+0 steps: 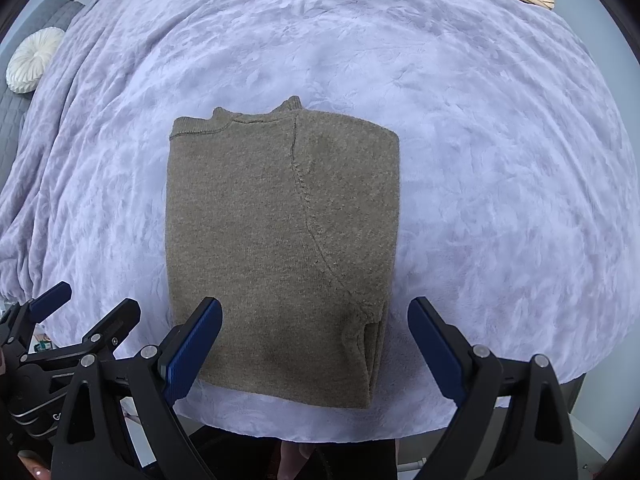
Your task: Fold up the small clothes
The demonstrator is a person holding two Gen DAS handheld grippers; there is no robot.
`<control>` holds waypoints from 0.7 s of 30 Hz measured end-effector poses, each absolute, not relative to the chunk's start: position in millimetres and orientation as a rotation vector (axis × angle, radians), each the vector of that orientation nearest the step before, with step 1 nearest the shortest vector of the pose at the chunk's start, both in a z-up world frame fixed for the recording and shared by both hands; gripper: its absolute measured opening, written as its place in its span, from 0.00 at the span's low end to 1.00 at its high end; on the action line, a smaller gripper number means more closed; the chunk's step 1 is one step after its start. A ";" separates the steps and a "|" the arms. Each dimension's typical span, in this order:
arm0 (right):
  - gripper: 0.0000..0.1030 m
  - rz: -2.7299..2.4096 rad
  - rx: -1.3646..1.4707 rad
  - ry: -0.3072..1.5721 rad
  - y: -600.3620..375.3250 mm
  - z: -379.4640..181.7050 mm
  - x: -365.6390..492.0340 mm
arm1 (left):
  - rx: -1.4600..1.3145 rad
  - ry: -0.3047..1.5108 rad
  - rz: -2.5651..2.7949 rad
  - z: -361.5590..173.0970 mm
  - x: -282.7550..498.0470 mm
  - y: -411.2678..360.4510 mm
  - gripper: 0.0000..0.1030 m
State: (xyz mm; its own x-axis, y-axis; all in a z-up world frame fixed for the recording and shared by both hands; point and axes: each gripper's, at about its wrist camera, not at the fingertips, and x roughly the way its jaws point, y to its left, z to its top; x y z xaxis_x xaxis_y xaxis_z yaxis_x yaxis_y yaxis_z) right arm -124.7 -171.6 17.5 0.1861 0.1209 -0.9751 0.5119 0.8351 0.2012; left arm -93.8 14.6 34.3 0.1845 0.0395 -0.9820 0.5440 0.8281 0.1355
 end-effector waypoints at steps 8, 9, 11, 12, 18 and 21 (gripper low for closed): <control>0.92 -0.297 0.556 1.375 -170.6 16.9 -124.9 | 0.527 1.352 -0.380 33.9 -92.8 15.2 1.00; 0.92 -0.296 0.558 1.376 -170.6 16.8 -124.8 | 0.526 1.353 -0.381 33.9 -92.9 15.5 1.00; 0.92 -0.297 0.557 1.375 -170.5 17.4 -124.4 | 0.525 1.354 -0.381 33.9 -93.0 15.0 1.00; 0.92 -0.297 0.557 1.375 -170.2 17.1 -124.8 | 0.528 1.354 -0.383 33.9 -92.7 15.2 1.00; 0.92 -0.299 0.557 1.376 -170.1 16.9 -124.8 | 0.524 1.349 -0.390 33.4 -92.9 15.0 1.00; 0.92 -0.301 0.559 1.381 -169.6 15.0 -125.9 | 0.531 1.346 -0.396 33.0 -93.8 14.2 1.00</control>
